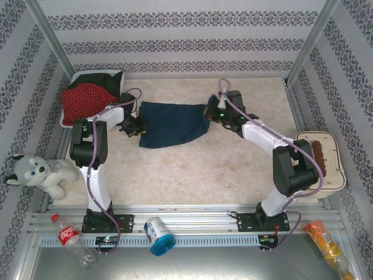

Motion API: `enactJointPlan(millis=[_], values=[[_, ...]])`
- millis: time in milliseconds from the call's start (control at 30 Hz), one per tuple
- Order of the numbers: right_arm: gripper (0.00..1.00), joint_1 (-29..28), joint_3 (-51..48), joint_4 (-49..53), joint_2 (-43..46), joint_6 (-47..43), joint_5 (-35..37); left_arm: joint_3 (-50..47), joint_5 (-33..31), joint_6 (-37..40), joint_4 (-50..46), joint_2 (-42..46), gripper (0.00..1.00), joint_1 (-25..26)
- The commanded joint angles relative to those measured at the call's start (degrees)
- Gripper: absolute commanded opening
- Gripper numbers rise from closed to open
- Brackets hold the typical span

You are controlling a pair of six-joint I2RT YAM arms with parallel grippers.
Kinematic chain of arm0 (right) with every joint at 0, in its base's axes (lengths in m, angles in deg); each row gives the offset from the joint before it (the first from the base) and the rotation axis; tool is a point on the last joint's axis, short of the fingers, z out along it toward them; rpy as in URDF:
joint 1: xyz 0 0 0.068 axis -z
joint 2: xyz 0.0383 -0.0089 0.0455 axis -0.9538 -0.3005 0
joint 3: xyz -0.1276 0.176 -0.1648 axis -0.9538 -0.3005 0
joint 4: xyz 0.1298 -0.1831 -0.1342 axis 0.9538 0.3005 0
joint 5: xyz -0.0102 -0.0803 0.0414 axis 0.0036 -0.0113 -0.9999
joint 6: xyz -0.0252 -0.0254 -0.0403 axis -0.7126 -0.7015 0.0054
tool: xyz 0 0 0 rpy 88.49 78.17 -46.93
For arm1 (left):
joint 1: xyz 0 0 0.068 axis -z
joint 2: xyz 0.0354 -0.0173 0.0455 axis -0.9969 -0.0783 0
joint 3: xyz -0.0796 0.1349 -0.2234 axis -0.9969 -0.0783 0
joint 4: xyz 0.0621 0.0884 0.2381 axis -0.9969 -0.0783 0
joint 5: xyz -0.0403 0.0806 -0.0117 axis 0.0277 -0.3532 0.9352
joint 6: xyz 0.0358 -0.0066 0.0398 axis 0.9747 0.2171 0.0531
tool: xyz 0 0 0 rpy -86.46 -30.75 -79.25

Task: Fold and stack the skirts

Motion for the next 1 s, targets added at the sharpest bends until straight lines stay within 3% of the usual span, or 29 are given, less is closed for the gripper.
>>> enactJointPlan(millis=[0, 200, 300, 467, 600, 967], values=[[0.00, -7.2, 7.3, 7.2, -4.5, -13.2, 1.6, -1.4, 1.0, -1.1, -0.2, 0.7, 0.04, 0.2], [0.00, -17.1, 23.7, 17.9, -17.6, -21.1, 1.6, -1.6, 1.4, -0.8, -0.3, 1.4, 0.05, 0.2], [0.00, -19.6, 30.0, 20.1, -24.0, -16.9, 1.8, -1.6, 1.0, -0.4, -0.7, 1.8, 0.09, 0.1], [0.00, -21.7, 35.6, 17.7, -30.8, -6.2, -0.3, -2.5, 1.9, -0.7, 0.3, 1.4, 0.08, 0.1], [0.00, -22.9, 37.8, 15.3, -33.7, -2.4, -1.8, -3.0, 3.0, -1.3, 1.1, 0.7, 0.04, 0.2], [0.00, -24.0, 36.6, 8.0, -31.9, -4.7, 0.8, -3.1, 3.4, -1.4, 1.3, 0.3, 0.00, 0.1]])
